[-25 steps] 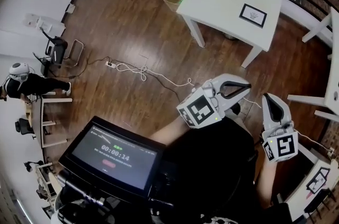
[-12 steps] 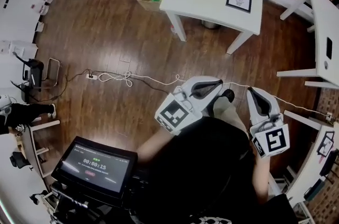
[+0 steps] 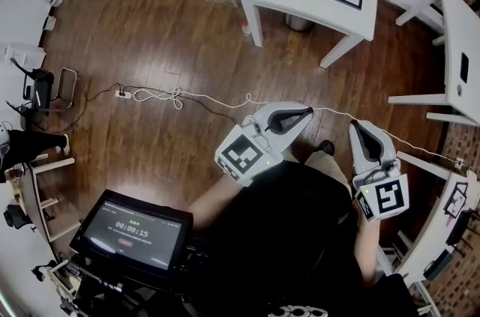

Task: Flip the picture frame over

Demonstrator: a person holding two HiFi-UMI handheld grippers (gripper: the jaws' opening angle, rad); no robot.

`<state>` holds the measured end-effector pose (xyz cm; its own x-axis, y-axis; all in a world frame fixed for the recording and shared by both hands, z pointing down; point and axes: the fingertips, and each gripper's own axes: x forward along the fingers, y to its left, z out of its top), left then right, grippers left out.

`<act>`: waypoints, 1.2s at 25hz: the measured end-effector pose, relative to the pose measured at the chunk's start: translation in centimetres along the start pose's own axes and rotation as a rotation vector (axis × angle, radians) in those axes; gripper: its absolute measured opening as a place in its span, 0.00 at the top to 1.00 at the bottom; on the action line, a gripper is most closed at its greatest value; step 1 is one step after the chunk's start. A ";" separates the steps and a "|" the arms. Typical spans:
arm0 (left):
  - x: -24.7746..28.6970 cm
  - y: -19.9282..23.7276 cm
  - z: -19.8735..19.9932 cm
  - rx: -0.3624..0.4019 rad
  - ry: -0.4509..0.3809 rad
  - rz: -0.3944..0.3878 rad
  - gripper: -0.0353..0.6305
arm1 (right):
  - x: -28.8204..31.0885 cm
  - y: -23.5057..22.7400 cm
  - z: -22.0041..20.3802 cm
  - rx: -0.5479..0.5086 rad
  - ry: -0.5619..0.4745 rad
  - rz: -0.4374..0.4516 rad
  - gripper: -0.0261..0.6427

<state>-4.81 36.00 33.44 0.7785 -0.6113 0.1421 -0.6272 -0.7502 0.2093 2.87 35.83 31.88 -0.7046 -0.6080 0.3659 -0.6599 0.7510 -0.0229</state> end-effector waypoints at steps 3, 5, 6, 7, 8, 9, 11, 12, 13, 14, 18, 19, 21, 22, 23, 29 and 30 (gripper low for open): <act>0.2 -1.0 0.1 0.001 -0.011 0.004 0.93 | -0.6 0.4 -0.1 -0.001 -0.012 0.018 0.97; 0.8 -2.0 0.1 0.007 -0.009 0.000 0.92 | -1.4 0.2 -0.7 -0.002 -0.008 0.025 0.97; 1.4 -2.6 0.2 0.012 -0.006 -0.005 0.93 | -1.9 -0.2 -1.0 -0.004 -0.003 0.026 0.97; 2.0 -3.2 0.4 0.019 -0.001 -0.011 0.93 | -2.5 -0.6 -1.3 -0.005 0.001 0.026 0.97; 2.7 -3.9 0.6 0.025 0.004 -0.019 0.93 | -3.1 -1.2 -1.6 -0.004 0.003 0.025 0.97; 3.5 -4.7 0.7 0.027 0.004 -0.026 0.93 | -3.7 -1.6 -1.8 -0.001 0.001 0.024 0.97; 5.0 -6.4 0.9 0.030 0.008 -0.041 0.93 | -4.9 -2.4 -2.2 0.009 -0.007 0.026 0.97; 5.7 -7.3 0.9 0.032 0.011 -0.048 0.93 | -5.5 -2.7 -2.4 0.012 -0.012 0.030 0.97; 6.4 -8.0 1.0 0.035 0.014 -0.054 0.93 | -6.1 -3.0 -2.5 0.014 -0.018 0.035 0.97; 7.1 -8.7 1.1 0.037 0.017 -0.057 0.93 | -6.7 -3.4 -2.6 0.014 -0.024 0.041 0.97; 9.8 -11.4 0.8 0.049 0.030 -0.061 0.93 | -9.2 -5.1 -3.4 0.021 -0.048 0.059 0.97; 10.4 -12.2 0.7 0.051 0.034 -0.063 0.93 | -9.9 -5.6 -3.7 0.023 -0.053 0.061 0.97; 11.3 -13.3 0.4 0.052 0.039 -0.065 0.93 | -11.0 -6.3 -4.2 0.023 -0.058 0.063 0.97; 11.7 -13.6 0.4 0.052 0.039 -0.066 0.93 | -11.3 -6.6 -4.3 0.022 -0.060 0.063 0.97; 11.9 -13.9 0.4 0.054 0.040 -0.067 0.93 | -11.5 -6.8 -4.4 0.021 -0.062 0.063 0.97; 12.7 -14.4 0.4 0.046 0.043 -0.074 0.92 | -11.9 -7.2 -4.6 0.019 -0.061 0.076 0.97; 12.8 -14.4 0.4 0.045 0.044 -0.074 0.93 | -11.8 -7.2 -4.5 0.017 -0.061 0.078 0.97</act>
<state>14.16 38.92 31.89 0.8221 -0.5433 0.1701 -0.5679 -0.8039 0.1767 17.13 38.73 31.94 -0.7685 -0.5626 0.3047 -0.6061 0.7927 -0.0649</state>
